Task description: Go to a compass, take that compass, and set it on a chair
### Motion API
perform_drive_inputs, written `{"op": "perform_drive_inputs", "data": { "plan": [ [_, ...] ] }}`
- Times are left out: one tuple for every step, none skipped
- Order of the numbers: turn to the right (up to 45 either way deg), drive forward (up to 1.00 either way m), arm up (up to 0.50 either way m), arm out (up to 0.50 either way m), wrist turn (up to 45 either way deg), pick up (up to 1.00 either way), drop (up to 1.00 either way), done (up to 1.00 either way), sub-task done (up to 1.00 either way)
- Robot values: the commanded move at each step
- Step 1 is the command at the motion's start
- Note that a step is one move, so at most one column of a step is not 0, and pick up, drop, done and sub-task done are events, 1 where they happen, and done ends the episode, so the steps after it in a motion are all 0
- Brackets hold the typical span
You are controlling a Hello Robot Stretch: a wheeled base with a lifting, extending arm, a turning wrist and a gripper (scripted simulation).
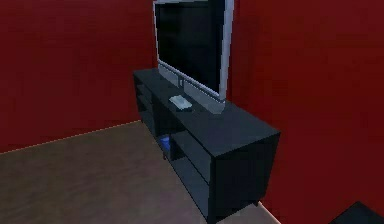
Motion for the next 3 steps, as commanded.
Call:
{"op": "perform_drive_inputs", "data": {
  "plan": [
    [0.0, 0.00, 0.00, 0.00, 45.0, 0.00, 0.00, 0.00, 0.00],
    [0.0, 0.00, 0.00, 0.00, 45.0, 0.00, 0.00, 0.00, 0.00],
    [0.0, 0.00, 0.00, 0.00, 45.0, 0.00, 0.00, 0.00, 0.00]
  ]
}}
